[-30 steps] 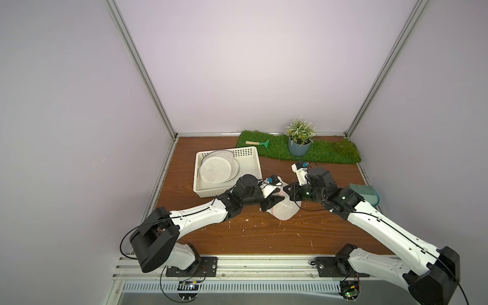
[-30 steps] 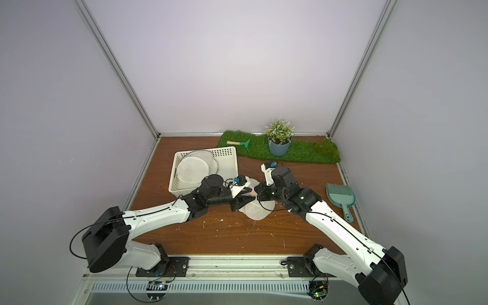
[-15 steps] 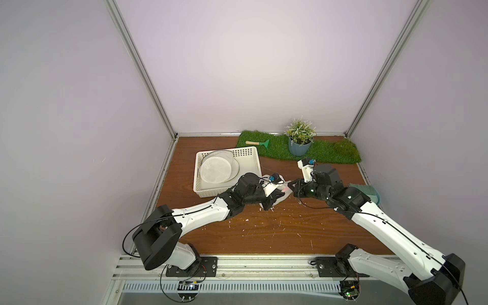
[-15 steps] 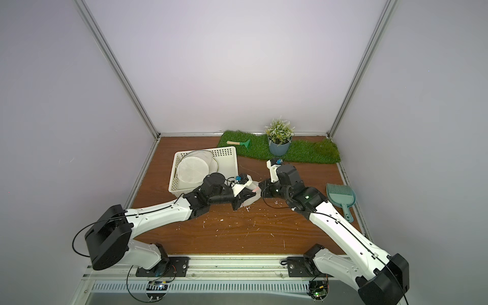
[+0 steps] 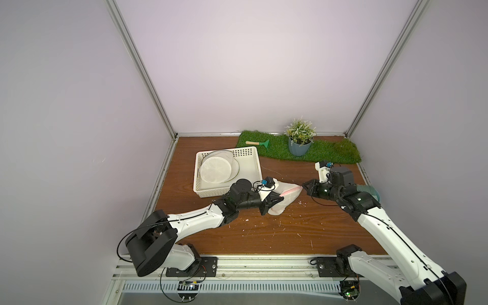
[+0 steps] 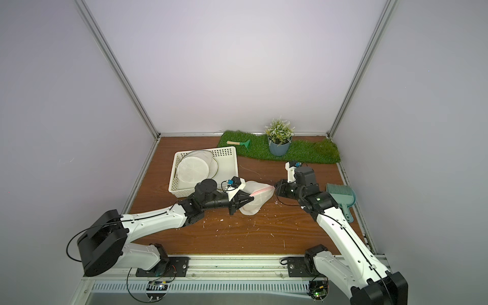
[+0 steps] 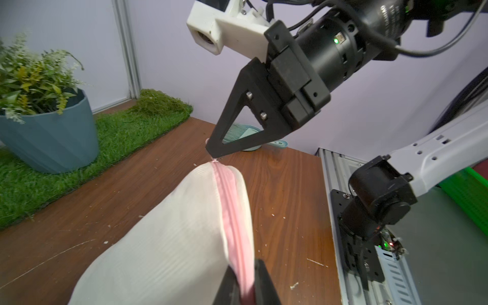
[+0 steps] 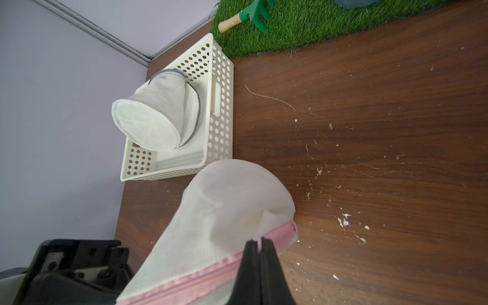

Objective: Turn the laundry bag inside out
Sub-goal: Zip the zipper on the laundry bag.

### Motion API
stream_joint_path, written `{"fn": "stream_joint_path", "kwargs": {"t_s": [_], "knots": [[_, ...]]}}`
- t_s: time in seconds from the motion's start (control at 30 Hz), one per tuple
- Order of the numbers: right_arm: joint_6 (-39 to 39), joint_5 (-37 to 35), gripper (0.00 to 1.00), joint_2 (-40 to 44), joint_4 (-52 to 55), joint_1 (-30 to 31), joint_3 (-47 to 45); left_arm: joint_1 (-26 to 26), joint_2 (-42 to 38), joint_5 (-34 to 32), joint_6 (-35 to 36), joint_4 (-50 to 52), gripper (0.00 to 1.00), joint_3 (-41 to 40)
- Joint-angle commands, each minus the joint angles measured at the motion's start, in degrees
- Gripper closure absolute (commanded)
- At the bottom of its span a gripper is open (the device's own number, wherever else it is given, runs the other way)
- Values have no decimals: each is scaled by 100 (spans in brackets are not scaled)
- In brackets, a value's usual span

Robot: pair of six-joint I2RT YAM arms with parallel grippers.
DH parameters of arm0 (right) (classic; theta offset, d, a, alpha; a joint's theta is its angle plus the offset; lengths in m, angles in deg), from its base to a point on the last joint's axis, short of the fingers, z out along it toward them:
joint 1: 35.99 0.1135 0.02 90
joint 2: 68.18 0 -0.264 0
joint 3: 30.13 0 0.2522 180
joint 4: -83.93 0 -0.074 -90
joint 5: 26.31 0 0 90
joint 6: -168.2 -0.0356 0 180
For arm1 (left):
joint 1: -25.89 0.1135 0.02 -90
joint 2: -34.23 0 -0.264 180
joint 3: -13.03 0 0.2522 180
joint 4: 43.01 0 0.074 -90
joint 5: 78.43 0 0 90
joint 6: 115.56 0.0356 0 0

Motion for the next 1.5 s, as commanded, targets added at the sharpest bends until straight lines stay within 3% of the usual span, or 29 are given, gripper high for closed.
{"fn": "stream_joint_path", "kwargs": {"t_s": [0.0,0.07,0.17,0.57,1.03,1.27,1.47], "knots": [[186,98,100,47,20,-21,243,56,57,-12,-88,-79,58,42],[239,53,100,44,100,30,315,51,76,-78,-10,91,50,134],[315,-122,100,14,214,231,434,50,123,-76,48,388,47,387],[580,-561,100,-403,378,1413,1003,-71,616,84,370,1075,44,1189],[563,-727,100,-405,282,1690,1147,-69,766,165,593,1484,82,1243],[311,-1396,100,-332,352,1616,1121,-65,713,320,489,1348,95,1191],[190,-1420,100,-227,335,1233,945,-65,626,430,400,1165,100,1132]]}}
